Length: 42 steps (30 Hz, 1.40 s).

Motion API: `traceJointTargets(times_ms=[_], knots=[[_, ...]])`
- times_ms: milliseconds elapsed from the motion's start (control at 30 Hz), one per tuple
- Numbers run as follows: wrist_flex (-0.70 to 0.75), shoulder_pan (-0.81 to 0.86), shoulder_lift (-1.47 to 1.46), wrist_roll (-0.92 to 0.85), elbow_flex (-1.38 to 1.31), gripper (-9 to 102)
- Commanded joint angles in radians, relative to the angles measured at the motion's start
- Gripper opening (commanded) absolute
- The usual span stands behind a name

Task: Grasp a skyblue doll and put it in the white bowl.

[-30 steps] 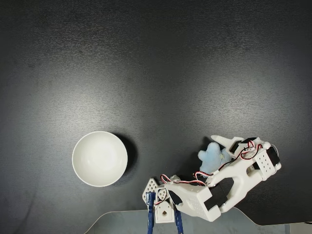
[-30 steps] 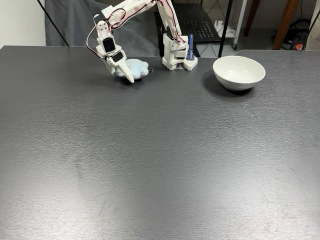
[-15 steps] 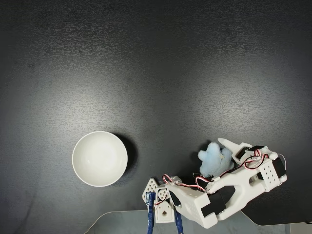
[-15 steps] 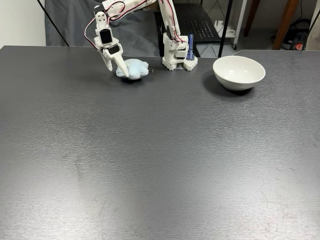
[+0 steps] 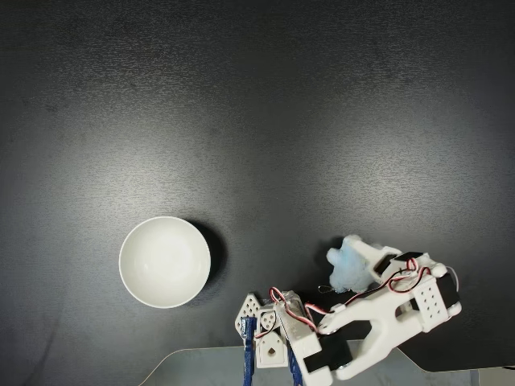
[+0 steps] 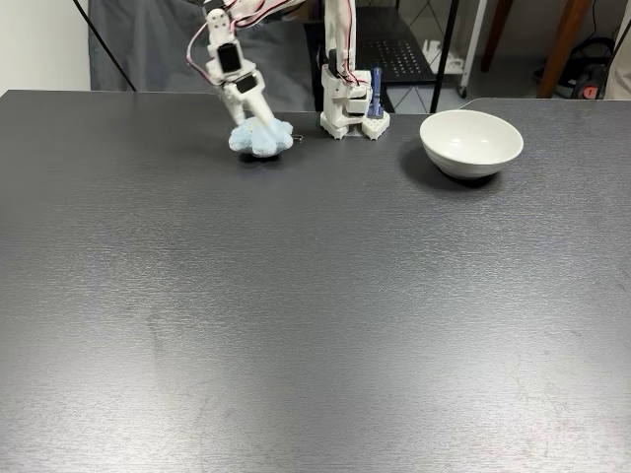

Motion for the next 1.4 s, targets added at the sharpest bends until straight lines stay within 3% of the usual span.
traceJointTargets(times_ms=[0, 633, 1067, 1367], knots=[[0.020, 0.008, 0.106, 0.006, 0.031, 52], [0.000, 0.005, 0.104, 0.005, 0.126, 52], [-0.229, 0.009, -0.015, 0.005, 0.127, 52], [-0.235, 0.009, -0.014, 0.005, 0.127, 52]])
